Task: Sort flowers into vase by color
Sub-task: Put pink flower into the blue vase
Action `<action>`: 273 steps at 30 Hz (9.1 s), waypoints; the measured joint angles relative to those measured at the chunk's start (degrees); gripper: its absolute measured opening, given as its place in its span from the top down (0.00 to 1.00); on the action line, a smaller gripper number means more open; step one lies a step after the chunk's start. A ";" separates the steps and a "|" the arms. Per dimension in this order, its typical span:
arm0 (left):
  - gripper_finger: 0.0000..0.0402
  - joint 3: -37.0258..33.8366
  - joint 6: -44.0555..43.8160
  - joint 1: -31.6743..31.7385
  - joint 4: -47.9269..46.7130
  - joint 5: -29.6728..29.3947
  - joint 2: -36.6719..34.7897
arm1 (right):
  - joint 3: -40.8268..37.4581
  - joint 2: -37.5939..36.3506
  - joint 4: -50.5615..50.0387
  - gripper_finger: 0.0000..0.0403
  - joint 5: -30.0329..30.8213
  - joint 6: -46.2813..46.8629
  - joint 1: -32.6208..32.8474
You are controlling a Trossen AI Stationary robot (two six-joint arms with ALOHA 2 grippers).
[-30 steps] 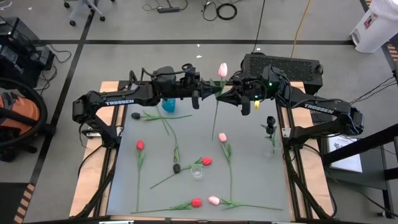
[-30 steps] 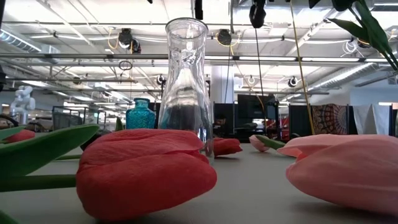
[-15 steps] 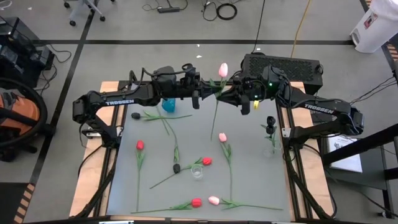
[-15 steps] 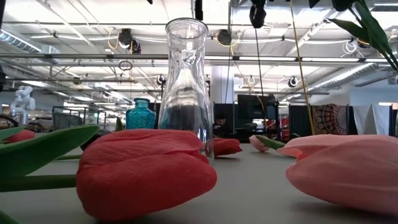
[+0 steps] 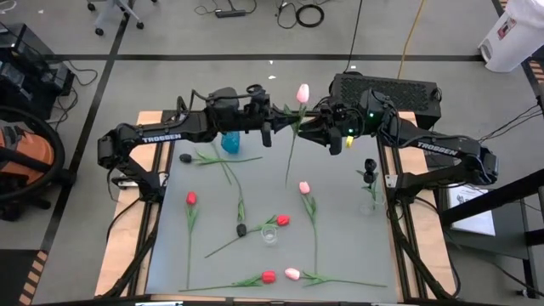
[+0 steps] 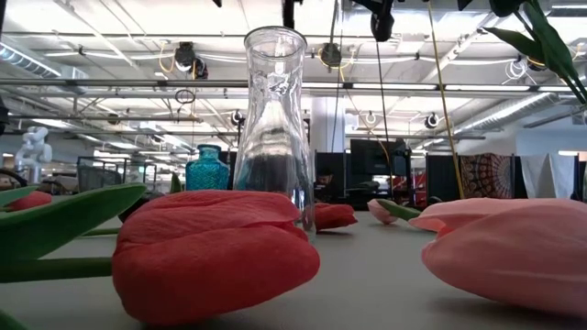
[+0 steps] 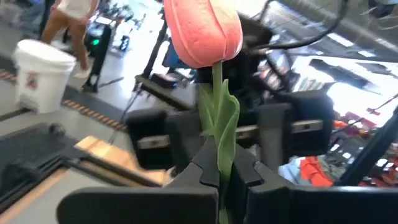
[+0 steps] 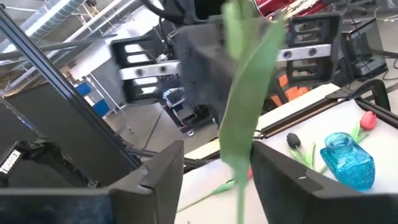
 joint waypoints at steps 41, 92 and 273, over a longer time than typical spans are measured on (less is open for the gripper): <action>1.00 0.00 20.70 10.73 -41.12 -24.45 -31.38 | -0.02 -1.76 -4.34 0.52 0.15 -3.66 -0.15; 1.00 -35.50 25.08 10.80 -4.65 -36.09 -46.05 | -0.02 -1.74 -7.95 0.52 3.43 -4.69 -0.13; 0.71 -35.50 17.42 1.50 -9.77 -17.54 -42.04 | 32.90 18.57 -35.31 0.52 24.25 36.45 40.16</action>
